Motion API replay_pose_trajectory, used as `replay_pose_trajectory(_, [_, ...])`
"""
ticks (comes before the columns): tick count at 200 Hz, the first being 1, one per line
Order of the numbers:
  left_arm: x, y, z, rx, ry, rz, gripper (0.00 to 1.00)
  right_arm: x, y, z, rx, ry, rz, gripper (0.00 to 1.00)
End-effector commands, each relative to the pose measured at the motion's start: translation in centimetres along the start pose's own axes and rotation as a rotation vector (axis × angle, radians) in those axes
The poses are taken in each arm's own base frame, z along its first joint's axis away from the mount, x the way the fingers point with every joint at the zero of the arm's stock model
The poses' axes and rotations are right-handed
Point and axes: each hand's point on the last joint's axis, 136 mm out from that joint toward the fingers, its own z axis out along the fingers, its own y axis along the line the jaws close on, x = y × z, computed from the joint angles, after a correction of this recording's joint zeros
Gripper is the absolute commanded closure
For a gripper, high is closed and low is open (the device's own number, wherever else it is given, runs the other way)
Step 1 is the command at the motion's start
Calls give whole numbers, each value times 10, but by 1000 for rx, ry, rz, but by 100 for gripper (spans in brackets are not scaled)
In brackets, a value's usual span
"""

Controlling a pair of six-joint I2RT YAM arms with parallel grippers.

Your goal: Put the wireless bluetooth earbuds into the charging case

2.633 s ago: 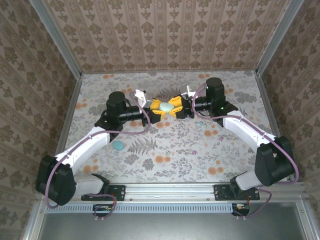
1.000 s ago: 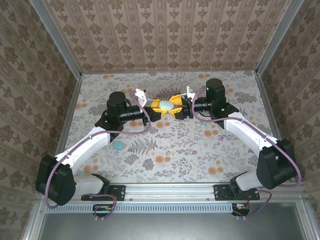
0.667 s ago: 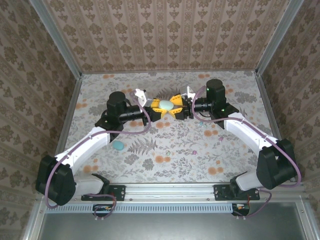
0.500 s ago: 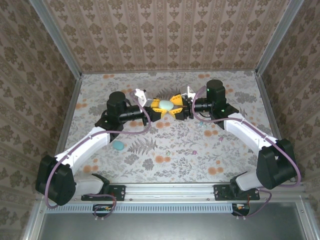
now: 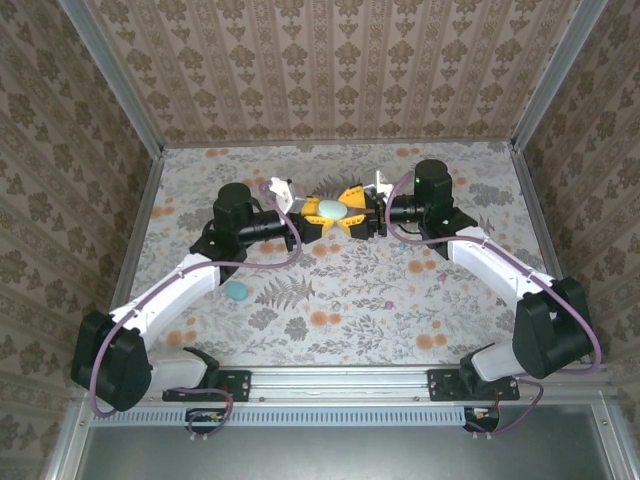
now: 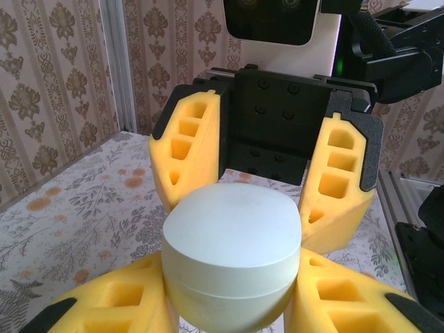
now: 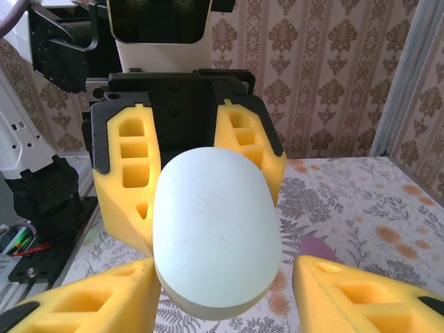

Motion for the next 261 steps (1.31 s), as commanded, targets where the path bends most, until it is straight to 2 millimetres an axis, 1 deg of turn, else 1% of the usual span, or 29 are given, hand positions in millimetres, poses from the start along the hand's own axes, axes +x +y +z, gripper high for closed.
replay_pose_trajectory(1, [-16, -10, -3, 24, -34, 52, 65, -14, 6, -4, -10, -35, -32, 47])
replay_pose_trajectory(15, [-16, -9, -2, 23, -34, 51, 65, -14, 6, -4, -13, -36, -32, 51])
replay_pose_trajectory(17, [-16, -9, -2, 23, -33, 52, 65, -23, 10, -7, -11, -48, -53, 51])
replay_pose_trajectory(23, [-15, -9, -2, 25, -32, 51, 65, -26, 11, -8, -10, -52, -60, 52])
replay_pose_trajectory(53, [-14, -8, -2, 20, -29, 50, 64, -28, 11, -9, -9, -56, -62, 47])
replay_pose_trajectory(90, [-15, -9, -2, 21, -32, 52, 64, -26, 11, -8, -11, -51, -54, 49])
replay_pose_trajectory(112, [-16, -10, -2, 25, -34, 50, 64, -20, 10, -7, -11, -34, -45, 45])
replay_pose_trajectory(129, [-17, -11, -3, 27, -36, 54, 64, -16, 7, -6, -1, -23, -34, 45])
replay_pose_trajectory(173, [-18, -15, -2, 46, -43, 61, 64, -19, 4, -6, 11, -22, -35, 41])
replay_pose_trajectory(183, [-18, -15, -2, 47, -42, 62, 64, -21, 5, -6, 4, -27, -37, 43])
replay_pose_trajectory(185, [-19, -15, -2, 47, -44, 64, 64, -14, 2, -3, -2, -19, -20, 43])
replay_pose_trajectory(189, [-18, -15, -2, 48, -43, 63, 64, -13, 1, -2, -5, -17, -14, 43])
replay_pose_trajectory(200, [-19, -15, -2, 47, -44, 66, 64, -13, 0, -2, -6, -14, -9, 43])
replay_pose_trajectory(215, [-19, -15, -2, 45, -44, 66, 64, -13, 3, -1, -24, -17, -6, 48])
replay_pose_trajectory(249, [-19, -16, -2, 47, -47, 72, 64, -10, 2, 0, -21, -7, 0, 47])
replay_pose_trajectory(261, [-19, -16, -2, 45, -47, 73, 64, -11, 3, -1, -26, -9, -1, 51])
